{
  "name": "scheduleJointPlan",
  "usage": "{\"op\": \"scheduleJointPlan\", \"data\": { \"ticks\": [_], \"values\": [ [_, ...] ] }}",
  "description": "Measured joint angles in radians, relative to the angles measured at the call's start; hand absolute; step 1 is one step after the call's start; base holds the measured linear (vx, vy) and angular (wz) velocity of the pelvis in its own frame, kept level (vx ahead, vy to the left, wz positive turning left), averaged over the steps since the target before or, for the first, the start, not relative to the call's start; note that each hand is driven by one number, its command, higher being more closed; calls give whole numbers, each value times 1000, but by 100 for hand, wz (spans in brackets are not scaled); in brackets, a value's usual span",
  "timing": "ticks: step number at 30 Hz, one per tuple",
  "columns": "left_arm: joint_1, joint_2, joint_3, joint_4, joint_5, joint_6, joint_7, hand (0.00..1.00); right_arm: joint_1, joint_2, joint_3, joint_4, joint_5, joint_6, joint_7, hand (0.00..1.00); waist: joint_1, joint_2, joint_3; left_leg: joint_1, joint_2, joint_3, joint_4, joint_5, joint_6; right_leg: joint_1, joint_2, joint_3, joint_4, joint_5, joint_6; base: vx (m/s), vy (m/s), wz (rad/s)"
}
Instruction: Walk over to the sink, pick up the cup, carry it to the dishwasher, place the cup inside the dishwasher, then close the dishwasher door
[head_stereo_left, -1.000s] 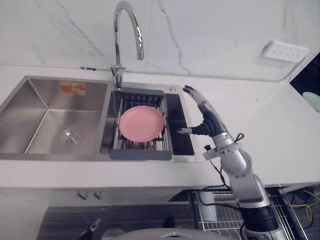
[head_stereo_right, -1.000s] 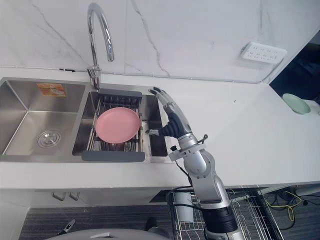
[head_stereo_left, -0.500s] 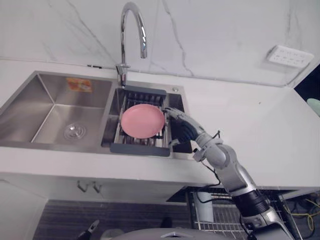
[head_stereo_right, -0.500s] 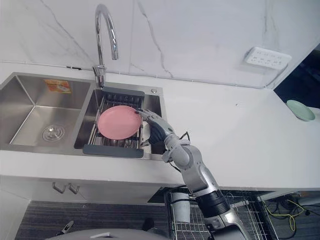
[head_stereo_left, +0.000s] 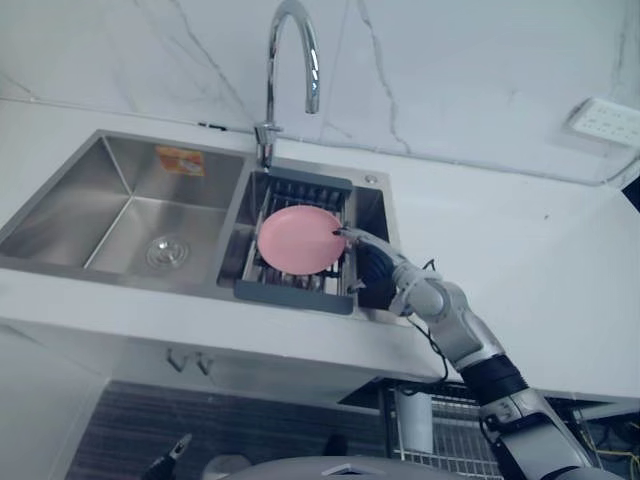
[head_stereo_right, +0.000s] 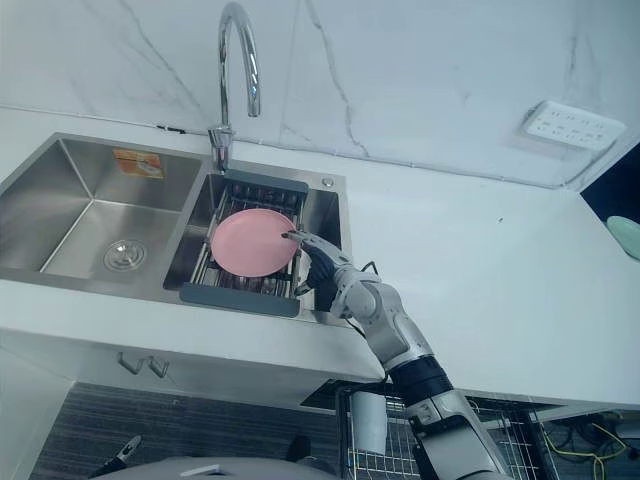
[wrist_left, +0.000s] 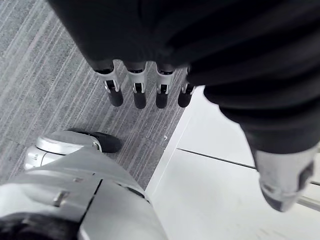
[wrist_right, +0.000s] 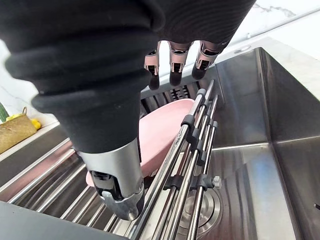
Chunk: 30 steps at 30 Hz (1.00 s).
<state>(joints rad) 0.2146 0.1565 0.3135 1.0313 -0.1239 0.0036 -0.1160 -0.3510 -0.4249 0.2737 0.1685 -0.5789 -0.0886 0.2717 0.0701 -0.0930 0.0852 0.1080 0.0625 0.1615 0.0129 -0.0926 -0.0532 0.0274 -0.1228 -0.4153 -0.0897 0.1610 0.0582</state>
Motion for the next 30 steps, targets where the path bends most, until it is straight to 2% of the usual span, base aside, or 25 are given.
{"op": "scheduleJointPlan", "data": {
  "ticks": [5,6,11,14,16,22,25,30],
  "values": [
    [1,0,0,-8,0,3,0,0,-16,-2,0,51,2,-5,-33,0,11,-2,1,-6,0,-16,-1,5,-1,1,-2,-11,0,0,0,-22,0,6],
    [6,-1,3,-40,-1,14,-20,0,-54,-3,-2,89,34,-17,-33,0,12,-16,10,-19,-4,-28,-2,11,0,-5,-5,-25,0,0,0,-5,10,4],
    [6,-1,2,-41,-1,14,-20,0,-51,-1,-9,86,38,-17,-33,0,8,-15,14,-18,-4,-27,-1,11,0,-6,-5,-22,0,0,0,0,0,0],
    [6,-9,-6,-43,-1,13,-18,0,32,58,-137,37,214,-12,-34,0,5,-12,20,-16,-5,-26,0,11,1,-6,-6,-19,0,0,0,0,0,0],
    [6,-21,-44,-43,-8,6,-7,0,106,92,-222,-27,382,9,-35,0,-16,0,29,-18,-9,-26,1,12,3,-5,-11,-19,5,2,3,0,0,0],
    [-10,-16,-127,-42,-15,-32,38,0,247,115,-324,-164,617,30,-65,0,-73,20,44,-12,-12,-23,-29,24,4,-4,-14,-20,7,4,6,0,0,0],
    [-12,-15,-137,-42,-12,-40,52,0,249,120,-334,-172,614,31,-70,0,-79,22,46,5,-10,-20,-51,30,-3,4,-13,-21,8,3,6,-5,1,2],
    [-11,-17,-132,-40,-8,-41,59,0,225,112,-278,-227,458,29,-71,0,-66,24,46,13,4,44,-68,34,-14,12,-16,-32,8,-2,12,-8,4,9]
  ]
}}
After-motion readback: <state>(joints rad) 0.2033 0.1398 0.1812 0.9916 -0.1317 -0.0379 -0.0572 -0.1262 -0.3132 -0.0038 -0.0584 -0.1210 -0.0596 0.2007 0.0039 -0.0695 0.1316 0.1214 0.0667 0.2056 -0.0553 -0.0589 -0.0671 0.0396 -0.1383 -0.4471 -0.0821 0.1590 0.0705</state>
